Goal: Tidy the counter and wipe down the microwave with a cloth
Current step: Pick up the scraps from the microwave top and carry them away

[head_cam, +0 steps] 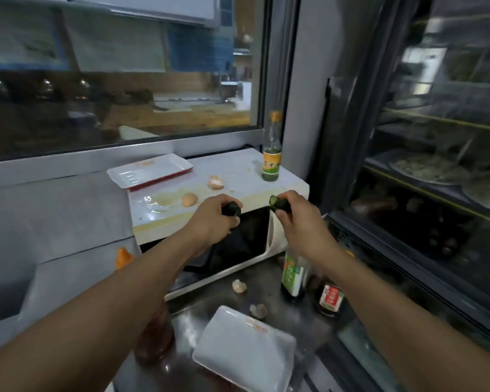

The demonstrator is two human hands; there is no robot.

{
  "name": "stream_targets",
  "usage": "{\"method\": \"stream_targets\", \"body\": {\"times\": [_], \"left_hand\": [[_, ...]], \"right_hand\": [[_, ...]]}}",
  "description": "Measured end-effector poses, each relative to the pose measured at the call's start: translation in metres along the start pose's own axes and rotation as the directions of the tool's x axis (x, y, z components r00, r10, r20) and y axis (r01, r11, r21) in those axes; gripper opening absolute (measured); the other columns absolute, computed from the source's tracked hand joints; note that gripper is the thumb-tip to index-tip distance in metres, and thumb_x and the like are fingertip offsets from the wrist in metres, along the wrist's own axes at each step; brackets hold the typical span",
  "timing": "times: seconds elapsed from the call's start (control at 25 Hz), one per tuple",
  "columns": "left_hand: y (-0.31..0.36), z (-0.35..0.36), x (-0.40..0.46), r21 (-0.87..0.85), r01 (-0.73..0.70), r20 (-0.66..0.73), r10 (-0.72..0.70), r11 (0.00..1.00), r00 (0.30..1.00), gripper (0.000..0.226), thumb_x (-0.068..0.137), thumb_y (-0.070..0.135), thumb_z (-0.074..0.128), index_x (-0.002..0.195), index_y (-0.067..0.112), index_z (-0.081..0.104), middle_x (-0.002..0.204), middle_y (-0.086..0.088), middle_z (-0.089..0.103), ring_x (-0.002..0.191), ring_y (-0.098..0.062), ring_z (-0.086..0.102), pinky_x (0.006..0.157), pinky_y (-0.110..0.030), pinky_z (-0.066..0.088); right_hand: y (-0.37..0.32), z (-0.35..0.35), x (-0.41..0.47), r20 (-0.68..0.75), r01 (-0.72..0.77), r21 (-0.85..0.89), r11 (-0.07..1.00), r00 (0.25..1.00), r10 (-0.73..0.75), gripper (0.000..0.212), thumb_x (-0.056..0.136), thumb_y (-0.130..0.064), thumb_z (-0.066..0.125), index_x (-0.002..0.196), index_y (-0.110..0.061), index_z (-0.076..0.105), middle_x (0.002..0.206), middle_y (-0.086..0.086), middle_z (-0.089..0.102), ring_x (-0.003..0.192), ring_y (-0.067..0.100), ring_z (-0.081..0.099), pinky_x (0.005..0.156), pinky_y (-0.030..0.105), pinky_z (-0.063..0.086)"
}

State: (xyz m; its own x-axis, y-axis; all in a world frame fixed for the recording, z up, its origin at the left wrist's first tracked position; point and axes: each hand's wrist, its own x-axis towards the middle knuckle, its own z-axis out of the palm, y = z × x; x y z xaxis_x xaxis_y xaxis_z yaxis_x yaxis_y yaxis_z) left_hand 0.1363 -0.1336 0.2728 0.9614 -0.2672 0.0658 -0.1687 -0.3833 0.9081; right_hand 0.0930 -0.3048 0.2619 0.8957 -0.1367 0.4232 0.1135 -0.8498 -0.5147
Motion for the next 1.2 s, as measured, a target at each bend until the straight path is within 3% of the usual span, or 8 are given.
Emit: {"method": "stream_targets", "body": {"times": [0.12, 0.24, 0.36, 0.52, 0.68, 0.8, 1.08, 1.2], "left_hand": [[0.005, 0.024, -0.023, 0.020, -0.035, 0.140, 0.032, 0.999, 0.990, 0.023, 0.086, -0.003, 0.057, 0.103, 0.012, 0.061, 0.087, -0.003, 0.058, 0.078, -0.023, 0.057, 0.078, -0.040, 0.053], [0.013, 0.054, -0.042, 0.014, -0.081, 0.237, 0.076, 0.997, 0.969, 0.024, 0.084, -0.006, 0.056, 0.094, 0.015, 0.060, 0.090, -0.003, 0.059, 0.074, -0.016, 0.056, 0.072, -0.030, 0.051], [0.027, 0.093, -0.062, -0.014, -0.126, 0.356, 0.123, 0.992, 0.926, 0.026, 0.083, -0.008, 0.056, 0.098, 0.012, 0.061, 0.102, -0.008, 0.059, 0.086, -0.020, 0.057, 0.080, -0.032, 0.049], [0.055, 0.150, -0.100, -0.019, -0.218, 0.483, 0.200, 0.976, 0.853, 0.026, 0.084, -0.005, 0.058, 0.098, 0.017, 0.060, 0.088, -0.005, 0.058, 0.073, -0.015, 0.053, 0.064, -0.022, 0.045], [0.086, 0.216, -0.161, -0.037, -0.290, 0.615, 0.250, 0.956, 0.748, 0.024, 0.086, -0.002, 0.058, 0.099, 0.018, 0.060, 0.093, -0.002, 0.056, 0.085, -0.017, 0.055, 0.079, -0.031, 0.049], [0.110, 0.264, -0.227, -0.053, -0.309, 0.721, 0.251, 0.950, 0.646, 0.023, 0.088, 0.000, 0.056, 0.102, 0.019, 0.059, 0.096, 0.000, 0.057, 0.082, -0.015, 0.057, 0.068, -0.024, 0.049], [0.145, 0.362, -0.420, -0.138, -0.338, 0.856, 0.284, 0.931, 0.433, 0.022, 0.088, 0.002, 0.057, 0.100, 0.021, 0.058, 0.090, 0.004, 0.058, 0.075, -0.008, 0.055, 0.063, -0.022, 0.049], [0.155, 0.399, -0.499, -0.167, -0.321, 0.892, 0.281, 0.932, 0.355, 0.024, 0.087, 0.001, 0.059, 0.098, 0.022, 0.059, 0.094, 0.000, 0.060, 0.077, -0.011, 0.058, 0.067, -0.026, 0.052]], "right_hand": [[0.007, -0.025, -0.050, -0.039, -0.098, -0.034, 0.995, 0.995, 0.097, 0.021, 0.094, -0.014, 0.050, 0.113, -0.005, 0.053, 0.111, 0.015, 0.059, 0.103, 0.031, 0.053, 0.079, 0.035, 0.040], [0.014, -0.050, -0.096, -0.079, -0.184, -0.073, 0.980, 0.981, 0.178, 0.022, 0.093, -0.011, 0.050, 0.114, -0.005, 0.054, 0.112, 0.016, 0.059, 0.104, 0.031, 0.054, 0.080, 0.032, 0.036], [0.027, -0.081, -0.143, -0.157, -0.284, -0.086, 0.955, 0.950, 0.269, 0.022, 0.094, -0.010, 0.050, 0.115, -0.005, 0.054, 0.111, 0.015, 0.059, 0.103, 0.029, 0.053, 0.073, 0.026, 0.031], [0.045, -0.127, -0.208, -0.237, -0.402, -0.095, 0.911, 0.898, 0.371, 0.015, 0.095, -0.012, 0.048, 0.109, -0.008, 0.053, 0.102, 0.008, 0.056, 0.088, 0.020, 0.049, 0.065, 0.024, 0.028], [0.063, -0.179, -0.297, -0.351, -0.545, -0.103, 0.832, 0.802, 0.483, 0.012, 0.096, -0.014, 0.048, 0.106, -0.008, 0.052, 0.099, 0.006, 0.053, 0.087, 0.021, 0.047, 0.068, 0.030, 0.033], [0.069, -0.216, -0.380, -0.427, -0.629, -0.079, 0.774, 0.723, 0.544, 0.014, 0.096, -0.015, 0.049, 0.108, -0.009, 0.053, 0.099, 0.003, 0.052, 0.087, 0.017, 0.046, 0.067, 0.027, 0.030], [0.058, -0.303, -0.577, -0.537, -0.790, -0.036, 0.612, 0.532, 0.655, 0.015, 0.095, -0.017, 0.050, 0.108, -0.010, 0.054, 0.105, 0.007, 0.058, 0.084, 0.016, 0.047, 0.062, 0.024, 0.032], [0.047, -0.336, -0.659, -0.562, -0.837, -0.016, 0.547, 0.460, 0.687, 0.018, 0.095, -0.015, 0.051, 0.111, -0.008, 0.054, 0.109, 0.010, 0.059, 0.093, 0.021, 0.051, 0.070, 0.027, 0.035]]}}
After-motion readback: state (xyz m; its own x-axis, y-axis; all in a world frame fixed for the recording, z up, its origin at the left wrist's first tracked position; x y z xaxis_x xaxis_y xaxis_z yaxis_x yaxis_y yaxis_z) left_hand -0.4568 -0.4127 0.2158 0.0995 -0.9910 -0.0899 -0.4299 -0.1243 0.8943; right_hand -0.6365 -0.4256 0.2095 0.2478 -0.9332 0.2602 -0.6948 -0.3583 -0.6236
